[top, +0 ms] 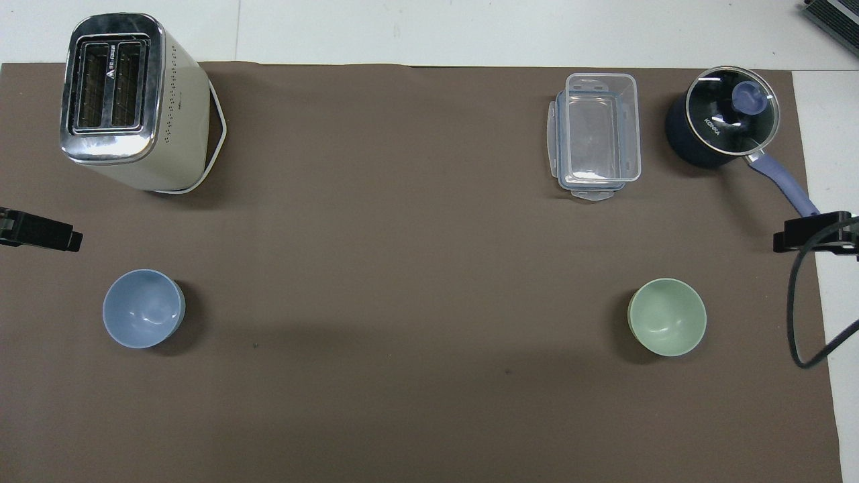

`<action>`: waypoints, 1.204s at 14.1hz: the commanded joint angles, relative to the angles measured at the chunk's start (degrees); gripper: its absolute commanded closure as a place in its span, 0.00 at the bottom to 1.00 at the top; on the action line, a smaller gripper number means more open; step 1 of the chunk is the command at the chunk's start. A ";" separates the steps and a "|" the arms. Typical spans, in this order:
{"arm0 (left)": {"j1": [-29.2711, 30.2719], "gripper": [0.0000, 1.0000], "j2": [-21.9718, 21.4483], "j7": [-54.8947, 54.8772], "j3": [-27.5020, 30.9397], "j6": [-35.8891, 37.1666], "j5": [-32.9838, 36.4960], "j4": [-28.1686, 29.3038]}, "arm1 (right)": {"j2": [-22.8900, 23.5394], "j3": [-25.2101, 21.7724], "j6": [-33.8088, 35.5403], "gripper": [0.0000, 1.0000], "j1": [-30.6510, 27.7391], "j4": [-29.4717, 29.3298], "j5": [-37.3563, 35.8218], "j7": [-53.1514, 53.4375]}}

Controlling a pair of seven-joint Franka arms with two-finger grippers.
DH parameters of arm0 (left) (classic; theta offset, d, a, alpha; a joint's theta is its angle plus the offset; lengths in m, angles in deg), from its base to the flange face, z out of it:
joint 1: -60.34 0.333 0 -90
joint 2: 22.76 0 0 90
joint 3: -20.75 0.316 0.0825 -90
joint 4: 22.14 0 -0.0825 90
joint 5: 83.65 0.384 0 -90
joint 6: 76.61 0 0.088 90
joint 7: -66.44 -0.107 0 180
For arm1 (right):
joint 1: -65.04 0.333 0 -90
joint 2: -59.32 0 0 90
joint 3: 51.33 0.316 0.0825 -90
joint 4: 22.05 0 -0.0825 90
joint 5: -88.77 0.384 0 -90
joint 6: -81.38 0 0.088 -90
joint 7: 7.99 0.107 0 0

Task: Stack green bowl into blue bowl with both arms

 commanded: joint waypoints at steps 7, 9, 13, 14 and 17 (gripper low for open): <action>0.25 0.00 -1.21 -0.03 -0.23 -0.30 0.60 1.30 | -0.06 0.22 -0.16 0.00 -0.22 0.07 -0.12 -0.70; 0.25 0.00 -1.21 -0.20 -0.23 -0.56 0.60 1.38 | -0.06 0.22 -0.08 0.00 -0.22 0.07 -0.12 -0.70; 0.34 0.00 -1.30 -0.20 -0.14 -0.56 0.60 1.47 | -0.06 0.22 -0.16 0.00 -0.22 0.07 -0.12 -0.70; 0.34 0.00 -1.30 -0.20 -0.06 -0.56 0.60 1.47 | -0.06 0.22 -0.08 0.00 -0.22 0.07 -0.12 -0.70; 0.34 0.00 -1.30 -0.20 -0.06 -0.73 0.60 1.47 | -0.06 0.22 -0.08 0.00 -0.22 0.07 -0.12 -0.70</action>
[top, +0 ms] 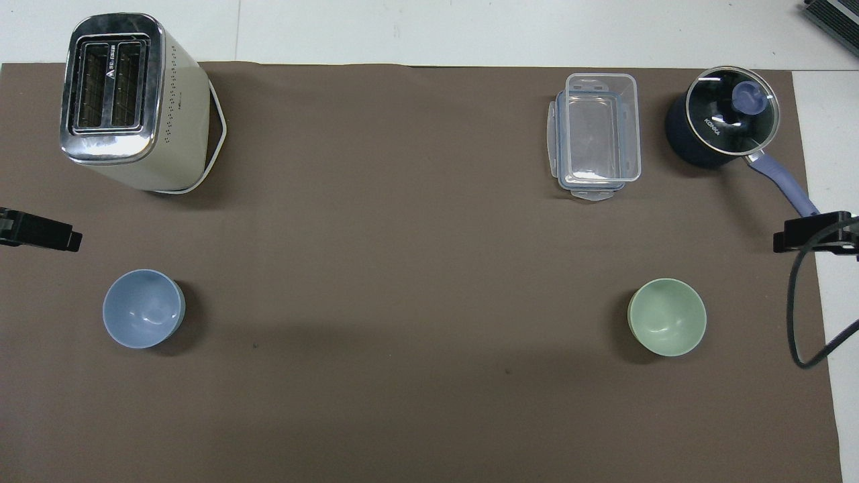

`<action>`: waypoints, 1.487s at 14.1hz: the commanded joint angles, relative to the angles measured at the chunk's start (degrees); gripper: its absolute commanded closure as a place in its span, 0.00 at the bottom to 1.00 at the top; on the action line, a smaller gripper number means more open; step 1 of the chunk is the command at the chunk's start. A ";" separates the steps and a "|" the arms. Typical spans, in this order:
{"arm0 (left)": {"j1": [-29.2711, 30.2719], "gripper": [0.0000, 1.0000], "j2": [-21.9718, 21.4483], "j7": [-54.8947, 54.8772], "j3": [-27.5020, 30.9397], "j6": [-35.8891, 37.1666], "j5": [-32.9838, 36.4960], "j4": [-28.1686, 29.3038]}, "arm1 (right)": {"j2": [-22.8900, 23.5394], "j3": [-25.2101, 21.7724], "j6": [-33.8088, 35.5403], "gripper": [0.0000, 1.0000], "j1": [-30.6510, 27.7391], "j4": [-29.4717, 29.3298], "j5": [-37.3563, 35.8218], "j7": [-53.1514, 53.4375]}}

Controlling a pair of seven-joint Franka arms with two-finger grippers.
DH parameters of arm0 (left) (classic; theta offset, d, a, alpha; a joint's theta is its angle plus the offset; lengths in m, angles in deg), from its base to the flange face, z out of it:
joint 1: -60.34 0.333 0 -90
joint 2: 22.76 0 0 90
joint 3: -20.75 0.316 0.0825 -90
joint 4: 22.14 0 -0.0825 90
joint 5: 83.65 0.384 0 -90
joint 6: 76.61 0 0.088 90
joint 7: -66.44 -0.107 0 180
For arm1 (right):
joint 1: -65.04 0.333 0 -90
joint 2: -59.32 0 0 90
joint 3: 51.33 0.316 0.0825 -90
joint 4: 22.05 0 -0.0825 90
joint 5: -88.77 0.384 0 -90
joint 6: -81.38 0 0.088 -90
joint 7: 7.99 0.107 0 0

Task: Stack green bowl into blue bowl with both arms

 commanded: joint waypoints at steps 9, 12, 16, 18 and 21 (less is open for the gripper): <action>0.33 0.00 -1.30 -0.20 -0.12 -1.00 0.60 1.47 | -0.06 0.22 -0.08 0.00 -0.22 0.07 -0.12 -0.70; 0.33 0.00 -1.30 -0.20 -0.12 -0.91 0.60 1.56 | -0.06 0.22 -0.16 0.00 -0.22 0.07 -0.12 -0.70; 0.33 0.00 -1.30 -0.29 -0.12 -0.73 0.60 1.65 | -0.06 0.22 -0.16 0.00 -0.22 0.07 -0.12 -0.70; 0.33 0.00 -1.39 -0.38 -0.12 -0.73 0.60 1.65 | -0.06 0.22 -0.08 0.00 -0.22 0.07 -0.12 -0.70; 1.12 0.00 -1.39 -1.25 -0.12 -0.73 0.60 1.65 | -0.06 0.22 -0.08 0.00 -0.22 0.07 -0.12 -0.70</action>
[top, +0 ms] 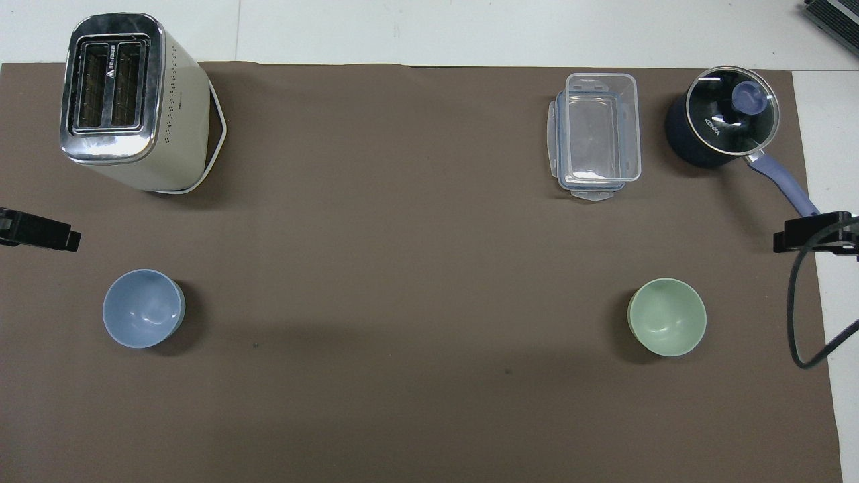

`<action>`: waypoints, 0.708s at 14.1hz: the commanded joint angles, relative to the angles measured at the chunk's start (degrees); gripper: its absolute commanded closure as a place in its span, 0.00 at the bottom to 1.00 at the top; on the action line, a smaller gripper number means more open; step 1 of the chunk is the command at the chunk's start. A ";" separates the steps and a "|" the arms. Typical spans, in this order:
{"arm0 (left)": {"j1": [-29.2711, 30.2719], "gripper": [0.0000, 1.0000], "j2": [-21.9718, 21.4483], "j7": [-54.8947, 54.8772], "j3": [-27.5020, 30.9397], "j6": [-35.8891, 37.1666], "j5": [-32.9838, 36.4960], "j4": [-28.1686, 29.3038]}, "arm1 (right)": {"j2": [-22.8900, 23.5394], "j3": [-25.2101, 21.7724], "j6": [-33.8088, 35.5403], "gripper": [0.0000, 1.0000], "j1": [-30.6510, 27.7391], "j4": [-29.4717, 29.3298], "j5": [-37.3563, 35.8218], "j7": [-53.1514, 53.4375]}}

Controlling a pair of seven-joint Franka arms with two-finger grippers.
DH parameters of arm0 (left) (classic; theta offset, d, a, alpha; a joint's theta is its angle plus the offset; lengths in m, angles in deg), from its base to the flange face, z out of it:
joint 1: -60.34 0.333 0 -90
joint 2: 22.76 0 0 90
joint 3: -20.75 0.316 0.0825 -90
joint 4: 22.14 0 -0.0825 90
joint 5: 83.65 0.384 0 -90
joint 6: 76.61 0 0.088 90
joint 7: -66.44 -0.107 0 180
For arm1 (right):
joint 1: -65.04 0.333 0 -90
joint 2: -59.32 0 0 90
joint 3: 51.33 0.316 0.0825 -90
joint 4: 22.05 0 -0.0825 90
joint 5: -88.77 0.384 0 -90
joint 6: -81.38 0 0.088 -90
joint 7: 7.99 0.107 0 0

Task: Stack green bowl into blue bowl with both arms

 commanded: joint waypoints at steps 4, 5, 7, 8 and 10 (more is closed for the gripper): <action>0.89 0.00 -1.39 -1.65 -0.23 -0.32 0.60 1.64 | -0.06 0.22 -0.08 0.00 -0.22 0.07 -0.12 -0.70; 0.72 0.00 -1.39 -1.39 -0.23 -0.23 0.60 1.73 | -0.06 0.22 -0.08 0.00 -0.22 0.07 -0.12 -0.70; 0.80 0.00 -1.39 -1.30 -0.23 -0.58 0.60 1.73 | -0.06 0.22 -0.16 0.00 -0.22 0.07 -0.12 -0.70; 0.98 0.00 -1.39 -1.39 -0.23 -0.93 0.43 1.99 | -0.06 0.22 -0.16 0.00 -0.22 0.07 -0.12 -0.70; 2.20 0.00 -2.08 -1.56 -0.23 -3.64 -0.10 5.75 | -0.06 0.22 -0.16 0.00 -0.22 0.07 -0.12 -0.70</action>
